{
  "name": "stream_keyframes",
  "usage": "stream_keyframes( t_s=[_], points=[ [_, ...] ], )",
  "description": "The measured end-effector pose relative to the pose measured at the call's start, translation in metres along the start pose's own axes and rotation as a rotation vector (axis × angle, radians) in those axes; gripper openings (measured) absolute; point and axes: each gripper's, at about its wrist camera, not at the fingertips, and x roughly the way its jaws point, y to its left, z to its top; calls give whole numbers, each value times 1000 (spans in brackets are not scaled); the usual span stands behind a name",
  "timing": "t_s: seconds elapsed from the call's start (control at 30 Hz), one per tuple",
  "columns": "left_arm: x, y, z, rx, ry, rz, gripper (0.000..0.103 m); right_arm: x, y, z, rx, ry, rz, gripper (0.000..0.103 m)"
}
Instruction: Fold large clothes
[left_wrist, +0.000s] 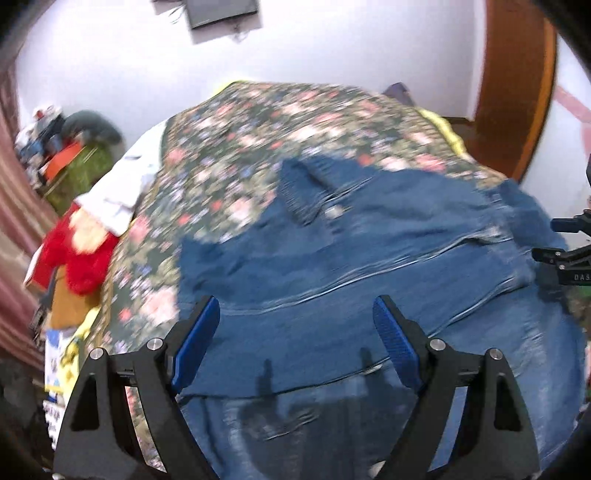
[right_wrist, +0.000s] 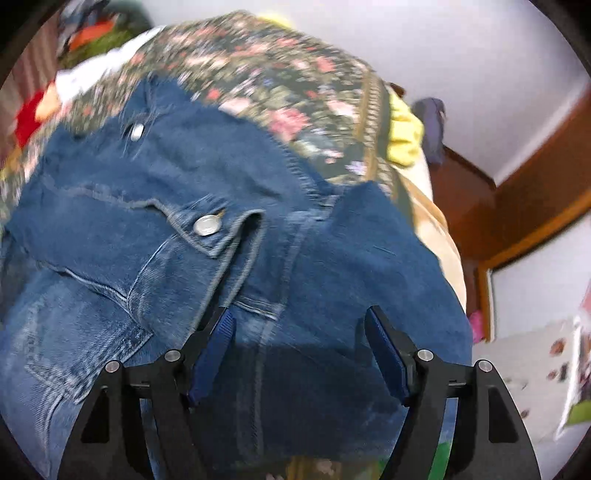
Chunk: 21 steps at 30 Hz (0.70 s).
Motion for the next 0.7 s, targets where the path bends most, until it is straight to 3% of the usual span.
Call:
stream_keyframes(
  t_s=[0.17,0.33,0.4,0.5,0.7],
  points=[
    [-1,-40,23,53,-22,-50,85,-32,-43,-13,140,-51,56,72],
    [3,-78,45,87,-28,-114,85,-55,-84,-29,232,-84,48,73],
    [7,-91,51,100,-25,-136,85,-59,-100,-39,273,-86,41,78],
    [17,-108,57,111,-2,-165,85,-63,-126,-56,340,-84,35,88],
    [56,-131,58,104,103,-201,85,-42,-175,-99,501,-11,50,89]
  ],
)
